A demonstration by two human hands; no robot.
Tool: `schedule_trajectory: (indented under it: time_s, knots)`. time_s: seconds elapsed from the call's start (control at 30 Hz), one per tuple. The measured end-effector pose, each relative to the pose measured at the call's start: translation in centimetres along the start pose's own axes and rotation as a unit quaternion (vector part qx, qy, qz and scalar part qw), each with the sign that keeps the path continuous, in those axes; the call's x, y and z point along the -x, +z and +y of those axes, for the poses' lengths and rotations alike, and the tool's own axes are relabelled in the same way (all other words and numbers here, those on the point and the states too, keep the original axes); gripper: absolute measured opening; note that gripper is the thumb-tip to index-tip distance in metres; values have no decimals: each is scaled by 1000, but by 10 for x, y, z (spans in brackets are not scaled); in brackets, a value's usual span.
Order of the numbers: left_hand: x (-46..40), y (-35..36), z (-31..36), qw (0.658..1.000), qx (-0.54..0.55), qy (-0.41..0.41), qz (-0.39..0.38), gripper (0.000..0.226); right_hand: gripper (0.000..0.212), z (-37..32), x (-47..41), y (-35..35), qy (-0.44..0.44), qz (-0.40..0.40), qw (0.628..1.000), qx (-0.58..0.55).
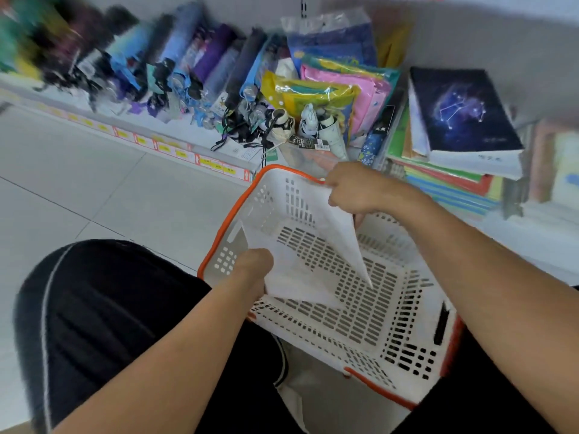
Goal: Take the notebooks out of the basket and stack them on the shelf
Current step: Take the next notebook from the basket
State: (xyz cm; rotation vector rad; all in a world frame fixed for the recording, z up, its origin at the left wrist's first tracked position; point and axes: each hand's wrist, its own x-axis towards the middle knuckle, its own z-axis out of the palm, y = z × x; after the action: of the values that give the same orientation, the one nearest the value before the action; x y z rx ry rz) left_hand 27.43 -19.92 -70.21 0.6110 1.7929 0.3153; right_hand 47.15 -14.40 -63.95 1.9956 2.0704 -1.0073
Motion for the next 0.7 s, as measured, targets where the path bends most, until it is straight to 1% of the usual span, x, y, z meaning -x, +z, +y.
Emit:
schedule_trajectory:
  time_s: [0.03,0.07,0.1,0.17,0.23,0.27,0.3,0.33,0.43,0.47,0.5,0.6,0.63,0.7]
  knots:
    - [6,-5,-1,999,31,18,-29,36,17,-6,19,-25,8,26,999,-38]
    - [8,-8,-4,996,61,29,-53,32,14,-8,40,-47,4,59,992,-108]
    - [13,-11,-6,995,64,29,-65,29,10,-8,63,-66,5,88,972,-216]
    - [27,-15,-1,992,73,34,-93,24,11,0,102,-88,-3,136,896,-422]
    - [46,-19,9,981,116,75,-137,25,16,7,130,-87,-3,148,832,-534]
    - [60,-21,15,970,150,104,-159,23,15,11,136,-79,5,152,813,-563]
    - [72,-23,22,957,186,130,-178,21,14,13,141,-70,11,154,804,-574]
    - [87,-26,31,942,228,143,-203,25,14,13,145,-61,19,157,807,-569]
    - [117,-33,64,908,282,187,-246,58,14,6,155,-53,29,210,814,-542]
    - [125,-34,74,899,287,209,-254,62,13,3,159,-57,25,234,816,-528]
    - [135,-34,83,893,278,239,-261,60,13,-1,162,-61,19,258,819,-513]
    - [160,-36,111,877,262,314,-254,37,11,-10,177,-80,-15,305,824,-478]
    - [168,-38,120,870,258,335,-252,35,11,-11,183,-88,-27,314,822,-475]
    - [183,-43,143,859,230,375,-262,32,20,-12,197,-108,-54,295,807,-509]
